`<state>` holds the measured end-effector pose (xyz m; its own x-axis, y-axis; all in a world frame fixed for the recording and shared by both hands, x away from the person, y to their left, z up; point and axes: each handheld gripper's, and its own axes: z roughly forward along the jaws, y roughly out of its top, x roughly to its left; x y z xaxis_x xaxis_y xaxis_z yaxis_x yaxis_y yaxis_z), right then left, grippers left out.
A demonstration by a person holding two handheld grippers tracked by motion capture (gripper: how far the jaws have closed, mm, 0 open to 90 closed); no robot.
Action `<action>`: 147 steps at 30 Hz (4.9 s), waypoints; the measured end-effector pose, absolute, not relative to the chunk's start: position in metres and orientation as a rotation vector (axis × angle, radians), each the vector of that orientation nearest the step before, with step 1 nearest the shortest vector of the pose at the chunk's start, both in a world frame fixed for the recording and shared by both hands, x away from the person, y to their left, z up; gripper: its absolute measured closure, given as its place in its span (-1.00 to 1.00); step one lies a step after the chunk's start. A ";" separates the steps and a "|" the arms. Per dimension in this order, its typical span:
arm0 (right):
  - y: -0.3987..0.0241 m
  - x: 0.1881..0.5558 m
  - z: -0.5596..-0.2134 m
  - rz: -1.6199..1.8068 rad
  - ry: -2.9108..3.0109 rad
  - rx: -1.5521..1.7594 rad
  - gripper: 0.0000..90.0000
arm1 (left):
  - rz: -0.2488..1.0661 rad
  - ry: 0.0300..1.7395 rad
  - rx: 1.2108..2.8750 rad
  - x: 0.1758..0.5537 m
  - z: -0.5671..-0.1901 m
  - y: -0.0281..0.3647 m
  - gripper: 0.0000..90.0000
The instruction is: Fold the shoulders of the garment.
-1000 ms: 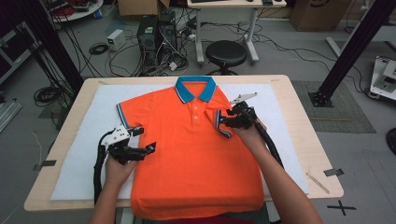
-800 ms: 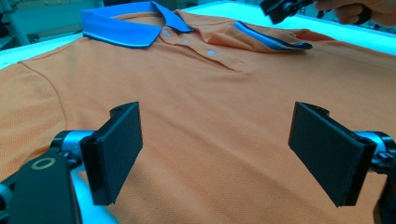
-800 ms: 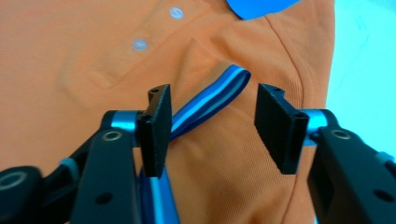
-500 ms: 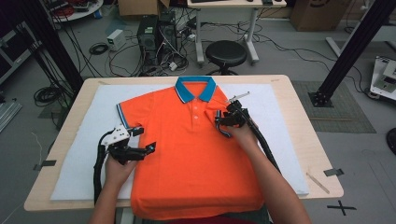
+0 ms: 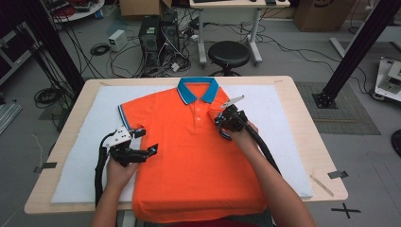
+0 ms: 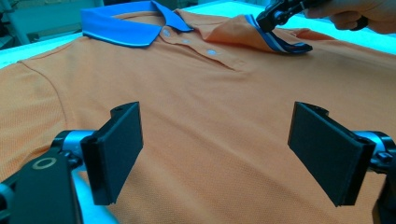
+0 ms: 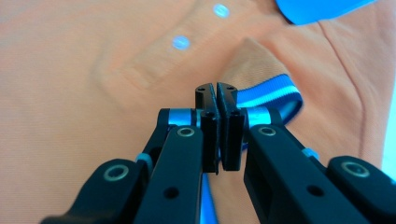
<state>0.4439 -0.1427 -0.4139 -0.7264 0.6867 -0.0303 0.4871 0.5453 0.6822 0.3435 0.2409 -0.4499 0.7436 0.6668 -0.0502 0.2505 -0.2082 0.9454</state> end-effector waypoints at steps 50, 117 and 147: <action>-0.226 0.399 -0.407 1.146 2.315 1.032 -0.13 | 0.447 0.728 1.780 0.344 -0.450 0.241 -0.60; -0.304 0.369 -0.449 1.206 2.123 1.228 -0.51 | 0.551 1.104 1.784 0.434 -0.393 0.275 -0.60; -0.303 0.369 -0.449 1.188 2.120 1.231 -0.51 | 0.579 1.506 1.853 0.470 -0.449 0.312 -0.13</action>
<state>0.3690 -0.3029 -0.4487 -0.5233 0.8499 0.0615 0.4963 0.2453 0.8327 0.4701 0.3117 -0.4486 0.2343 0.9695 -0.0720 0.6714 -0.1079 0.7332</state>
